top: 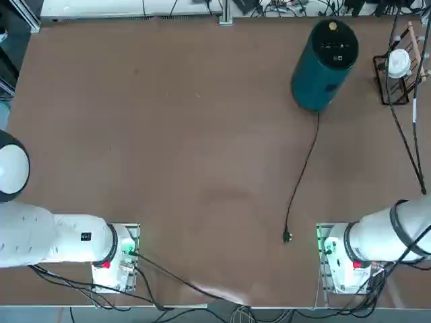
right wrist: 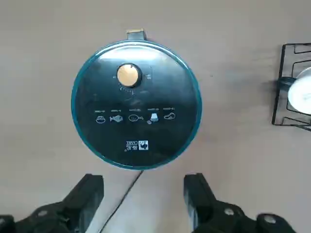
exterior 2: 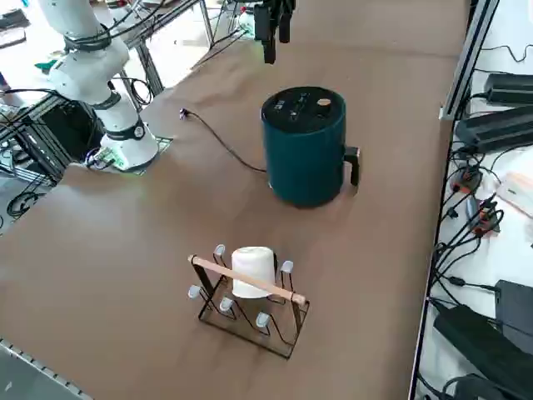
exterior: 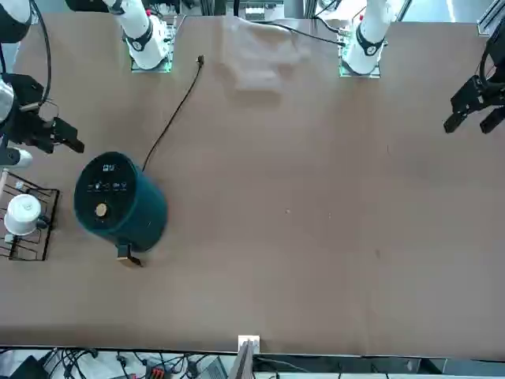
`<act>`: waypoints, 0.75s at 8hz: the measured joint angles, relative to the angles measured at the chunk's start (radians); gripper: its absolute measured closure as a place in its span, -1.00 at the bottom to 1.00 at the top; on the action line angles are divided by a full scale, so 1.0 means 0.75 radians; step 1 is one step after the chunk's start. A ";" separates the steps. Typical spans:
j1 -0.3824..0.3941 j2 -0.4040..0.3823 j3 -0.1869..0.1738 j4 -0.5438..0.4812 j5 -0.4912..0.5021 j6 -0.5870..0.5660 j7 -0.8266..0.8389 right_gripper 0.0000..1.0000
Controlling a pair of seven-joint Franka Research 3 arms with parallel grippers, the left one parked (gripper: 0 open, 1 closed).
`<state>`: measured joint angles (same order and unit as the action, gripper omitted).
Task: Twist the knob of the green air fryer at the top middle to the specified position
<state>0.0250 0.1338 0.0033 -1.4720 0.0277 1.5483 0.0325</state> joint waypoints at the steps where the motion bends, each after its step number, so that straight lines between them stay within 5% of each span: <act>1: 0.000 0.000 0.000 0.000 0.000 0.000 0.002 -1.00; 6: -0.012 0.008 -0.001 -0.001 -0.017 -0.001 0.003 -1.00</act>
<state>0.0162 0.1397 0.0022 -1.4726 0.0150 1.5474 0.0347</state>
